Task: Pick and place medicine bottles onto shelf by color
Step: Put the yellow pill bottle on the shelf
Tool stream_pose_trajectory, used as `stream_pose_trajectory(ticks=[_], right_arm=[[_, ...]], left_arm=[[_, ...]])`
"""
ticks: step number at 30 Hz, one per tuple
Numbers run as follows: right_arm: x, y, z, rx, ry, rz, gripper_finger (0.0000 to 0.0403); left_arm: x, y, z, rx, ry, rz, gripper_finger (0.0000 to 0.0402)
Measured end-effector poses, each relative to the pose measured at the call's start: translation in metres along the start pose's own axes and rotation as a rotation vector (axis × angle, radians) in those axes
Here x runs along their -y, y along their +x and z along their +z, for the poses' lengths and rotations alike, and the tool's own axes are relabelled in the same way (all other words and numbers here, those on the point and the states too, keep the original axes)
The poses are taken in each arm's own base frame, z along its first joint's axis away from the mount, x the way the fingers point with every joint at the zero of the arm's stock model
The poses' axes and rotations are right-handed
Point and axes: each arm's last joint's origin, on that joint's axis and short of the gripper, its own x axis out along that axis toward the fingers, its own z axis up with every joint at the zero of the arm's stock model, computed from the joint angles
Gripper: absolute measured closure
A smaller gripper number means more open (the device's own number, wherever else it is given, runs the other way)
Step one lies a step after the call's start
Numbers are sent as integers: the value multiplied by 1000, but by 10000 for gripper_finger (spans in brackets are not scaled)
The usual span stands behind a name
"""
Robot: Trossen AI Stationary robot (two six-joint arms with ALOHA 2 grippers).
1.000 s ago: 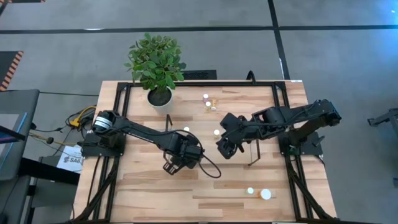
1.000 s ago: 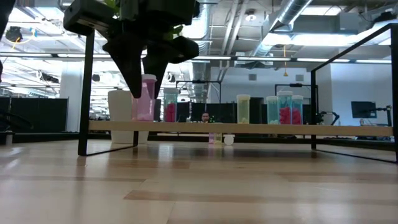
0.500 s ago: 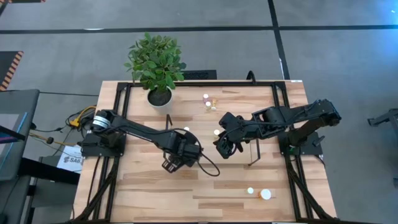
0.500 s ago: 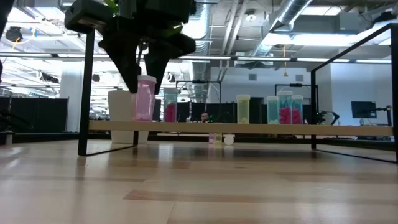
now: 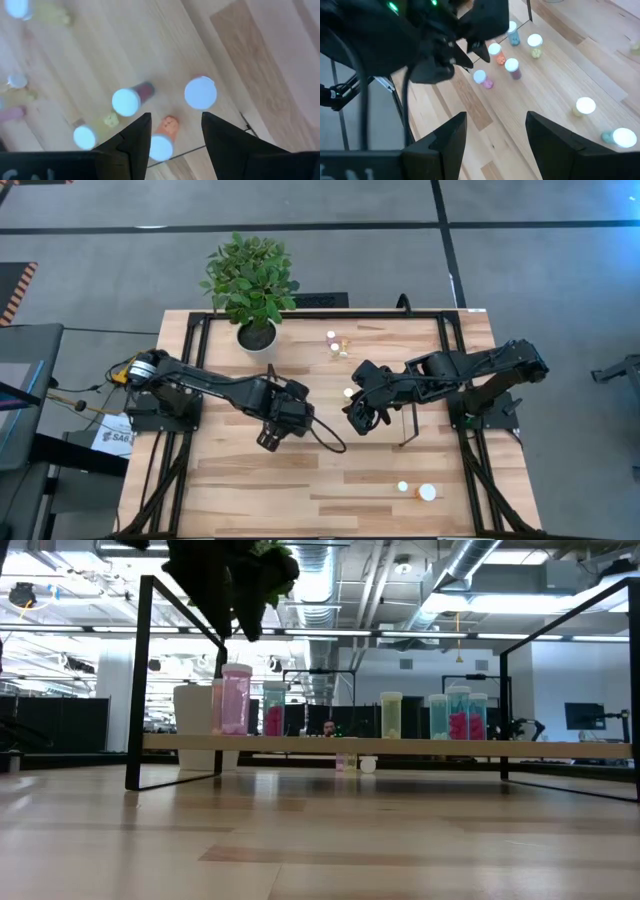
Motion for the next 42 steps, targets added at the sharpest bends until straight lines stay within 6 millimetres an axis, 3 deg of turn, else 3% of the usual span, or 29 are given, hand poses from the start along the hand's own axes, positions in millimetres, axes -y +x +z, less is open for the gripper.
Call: stream_pose_trajectory(ticks=[13, 20, 32, 38, 42], right_arm=[[0, 0, 0, 0, 0, 1, 177], [0, 0, 0, 1, 0, 1, 177], [-4, 0, 3, 31, 26, 39, 177], [-7, 0, 9, 80, 65, 87, 177], [3, 3, 18, 72, 28, 55, 177]], left_arm=[[-10, -76, -31, 207, -207, 200, 239], [-13, -104, -50, 263, -360, 350, 239], [-11, -139, -70, 478, -722, 359, 239], [-9, -150, -71, 576, -774, 361, 239], [-9, -152, -71, 591, -782, 362, 239]])
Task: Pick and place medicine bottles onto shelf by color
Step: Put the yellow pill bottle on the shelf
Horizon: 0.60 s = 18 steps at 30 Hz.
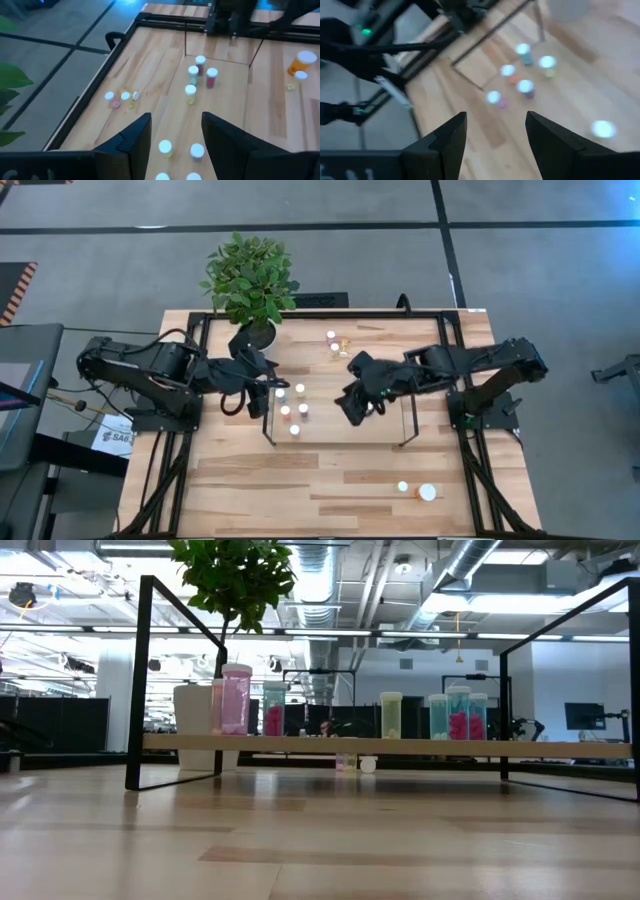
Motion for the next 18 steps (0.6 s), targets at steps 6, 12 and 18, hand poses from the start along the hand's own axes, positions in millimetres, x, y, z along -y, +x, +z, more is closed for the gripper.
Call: stream_pose_trajectory(ticks=[6, 12, 18], right_arm=[[36, -15, 20, -81, -128, -180, 177], [77, -17, 45, -175, -391, -332, 173], [122, -10, 71, -342, -920, -410, 180]], left_arm=[[-1, 1, 1, 12, 14, 14, 239], [-10, 5, 7, 58, 12, 104, 239], [-26, 11, 13, 76, -41, 193, 239]])
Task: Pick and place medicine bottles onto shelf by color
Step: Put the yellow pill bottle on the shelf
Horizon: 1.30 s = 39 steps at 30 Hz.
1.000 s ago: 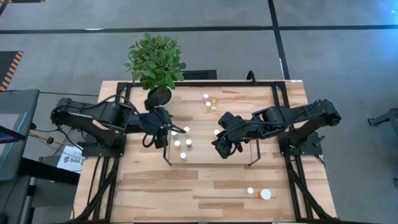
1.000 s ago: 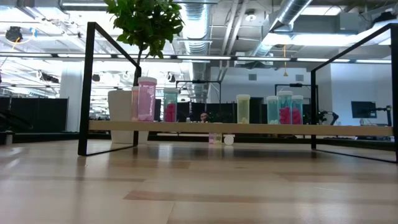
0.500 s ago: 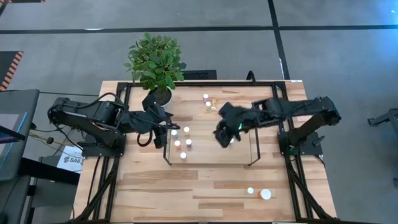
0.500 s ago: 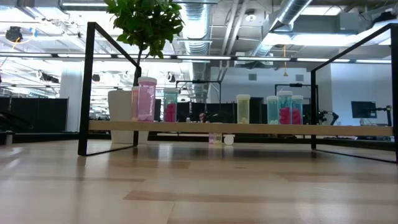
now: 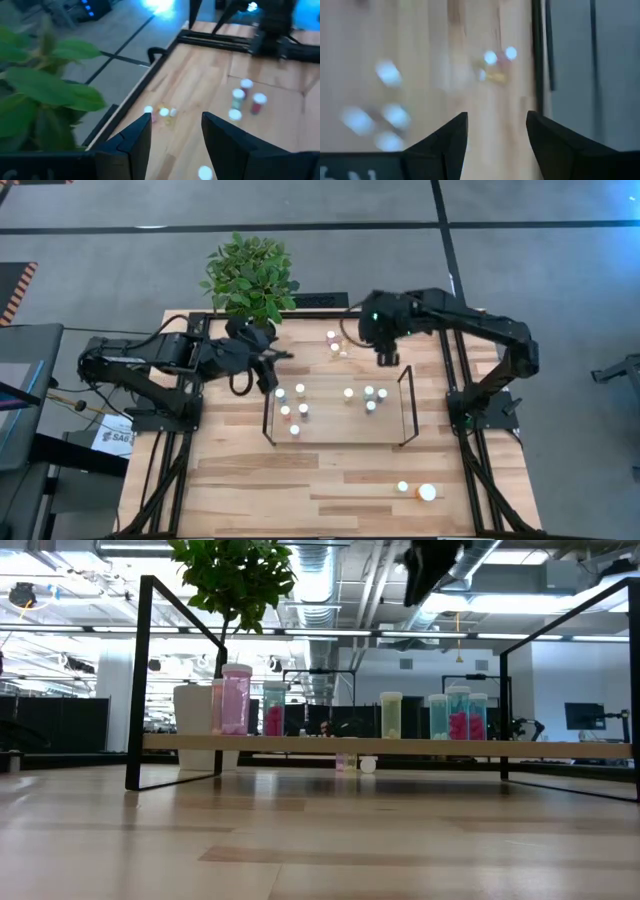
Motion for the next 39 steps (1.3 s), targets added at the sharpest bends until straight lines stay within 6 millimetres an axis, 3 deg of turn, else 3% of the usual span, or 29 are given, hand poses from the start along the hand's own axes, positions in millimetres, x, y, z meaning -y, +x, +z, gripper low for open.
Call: stream_pose_trajectory(ticks=[4, 10, 14, 16, 22, 28, 34, 39], right_arm=[[26, 26, 1, -3, -282, -24, 189], [78, 52, -15, 59, -239, -52, 205], [93, 100, -23, 10, -200, 70, 217], [99, 113, -28, 4, -236, 120, 222], [95, 171, -31, -78, -544, 246, 238], [86, 215, -28, -106, -607, 314, 252], [75, 237, -24, -116, -629, 347, 264], [70, 241, -18, -93, -645, 341, 273]], left_arm=[[-7, 5, 3, 17, -59, 43, 239], [-18, 10, 7, 44, -104, 150, 239], [-23, 13, 9, 52, -142, 181, 239], [-25, 14, 9, 51, -154, 187, 239], [-28, 16, 9, 53, -192, 201, 239], [-28, 16, 9, 54, -217, 211, 239], [-28, 16, 8, 49, -212, 211, 239], [-28, 16, 8, 48, -190, 217, 239]])
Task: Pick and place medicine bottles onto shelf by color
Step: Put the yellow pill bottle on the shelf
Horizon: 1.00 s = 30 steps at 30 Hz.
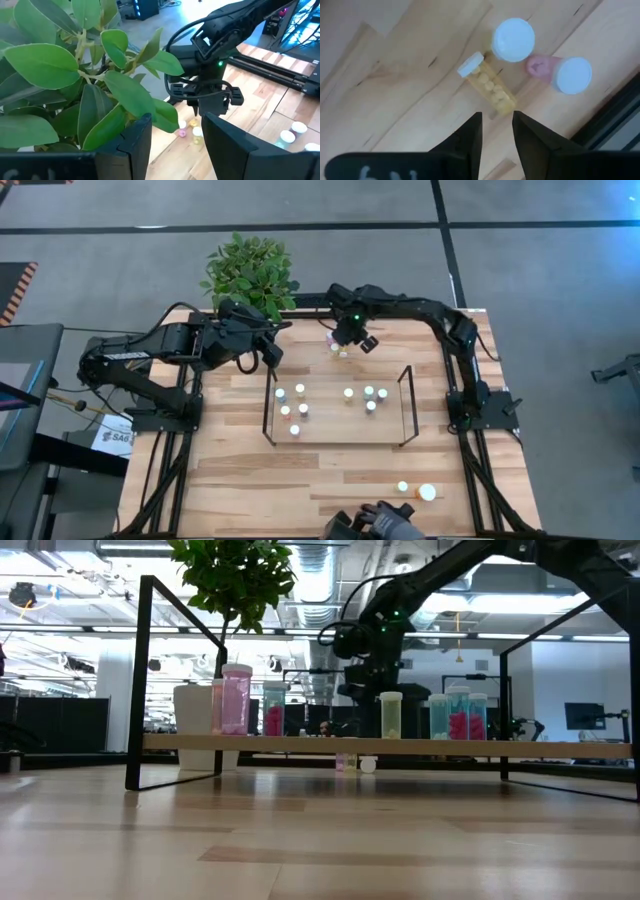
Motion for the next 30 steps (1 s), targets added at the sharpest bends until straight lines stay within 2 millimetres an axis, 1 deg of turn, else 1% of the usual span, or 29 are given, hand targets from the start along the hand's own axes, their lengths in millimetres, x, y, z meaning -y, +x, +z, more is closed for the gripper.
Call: stream_pose_trajectory(ticks=[6, 12, 17, 21, 23, 24, 27, 28, 30], right_arm=[[0, 1, 9, 27, -32, -14, 275], [0, 1, 7, 26, -29, -10, 268], [0, 1, 9, 34, -114, -14, 262], [2, 9, 8, 79, -134, -5, 258], [1, 9, 6, 74, -107, 13, 257], [2, 8, 6, 76, -60, 6, 257], [0, 5, 6, 76, 165, 23, 261], [-2, 2, 6, 81, 205, 36, 262], [-2, -5, 10, 99, 211, 18, 266]], left_arm=[[0, 0, 0, -2, 6, -3, 239], [0, 0, 0, -3, 28, -5, 239], [-1, 0, -2, -18, 63, -1, 239], [-2, 0, -5, -46, 60, 8, 239], [-2, 0, -6, -55, 46, 9, 239], [-2, 0, -7, -59, 43, 3, 239], [-2, 0, -7, -66, 37, -13, 239], [-2, 0, -7, -68, 34, -17, 239], [-1, 0, -7, -74, 31, -34, 239]])
